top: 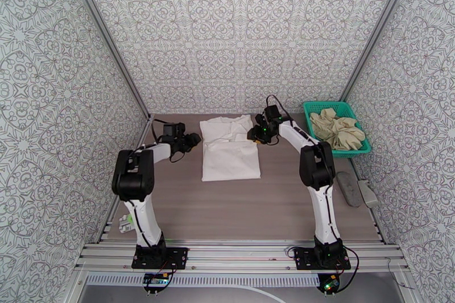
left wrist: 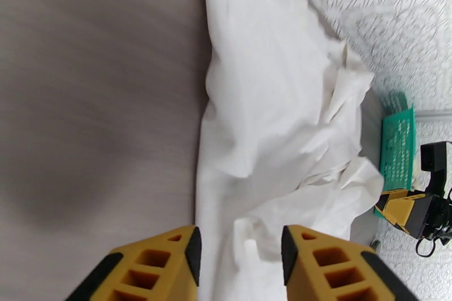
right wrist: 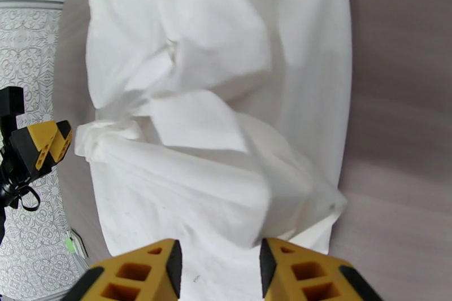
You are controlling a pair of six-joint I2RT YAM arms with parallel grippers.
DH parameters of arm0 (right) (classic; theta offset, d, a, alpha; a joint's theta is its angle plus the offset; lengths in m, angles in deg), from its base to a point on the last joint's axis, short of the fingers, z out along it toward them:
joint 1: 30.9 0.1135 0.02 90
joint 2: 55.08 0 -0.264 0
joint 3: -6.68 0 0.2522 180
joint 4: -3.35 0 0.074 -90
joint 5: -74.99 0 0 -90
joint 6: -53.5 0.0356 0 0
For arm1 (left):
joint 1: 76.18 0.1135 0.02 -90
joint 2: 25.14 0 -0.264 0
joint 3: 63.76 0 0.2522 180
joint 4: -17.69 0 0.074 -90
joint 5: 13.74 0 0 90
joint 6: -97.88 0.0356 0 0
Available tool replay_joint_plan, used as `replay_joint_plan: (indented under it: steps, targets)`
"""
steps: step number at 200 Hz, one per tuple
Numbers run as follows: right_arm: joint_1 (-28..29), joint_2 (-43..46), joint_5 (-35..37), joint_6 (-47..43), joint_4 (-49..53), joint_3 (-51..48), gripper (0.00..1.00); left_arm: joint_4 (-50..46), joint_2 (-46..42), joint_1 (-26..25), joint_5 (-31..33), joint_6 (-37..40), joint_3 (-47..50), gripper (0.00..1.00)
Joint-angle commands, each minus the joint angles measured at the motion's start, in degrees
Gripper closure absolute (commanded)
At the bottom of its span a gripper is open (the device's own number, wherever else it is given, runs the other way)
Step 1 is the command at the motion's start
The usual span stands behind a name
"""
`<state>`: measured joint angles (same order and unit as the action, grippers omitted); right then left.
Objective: Fold and stack the mixed laundry pile
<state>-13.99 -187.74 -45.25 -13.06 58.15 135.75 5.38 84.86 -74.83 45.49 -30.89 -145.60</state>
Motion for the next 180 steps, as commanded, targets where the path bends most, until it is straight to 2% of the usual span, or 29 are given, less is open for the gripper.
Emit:
replay_joint_plan:
  steps: [1, 27, 38, 53, 107, 180]
  targets:
    - [-0.65, 4.52, 0.92, -2.98, -0.90, -2.29, 0.58, -2.68, -9.80, -2.19, 1.50, 2.12, 3.38, 0.60]
    - [0.26, 12.02, 0.89, 1.46, -11.09, -18.15, 0.58, -6.46, -16.74, -8.38, 8.27, 4.05, 10.04, 0.59]
    - [1.06, 13.76, 0.10, 4.21, -16.14, -23.84, 0.56, -6.54, -17.30, -11.07, 10.06, 3.68, 11.67, 0.56]
    - [2.25, 13.72, -1.02, 6.21, -19.73, -26.51, 0.55, -4.77, -15.78, -14.28, 10.94, 2.75, 12.70, 0.54]
    - [3.13, 5.31, -0.08, 7.92, -19.62, -19.18, 0.54, -1.42, -2.16, -17.86, 9.45, 1.35, 4.91, 0.54]
    - [1.78, -3.74, 0.53, 9.03, -17.13, -4.82, 0.54, 3.18, 8.42, -13.99, 8.29, 1.32, -4.81, 0.52]
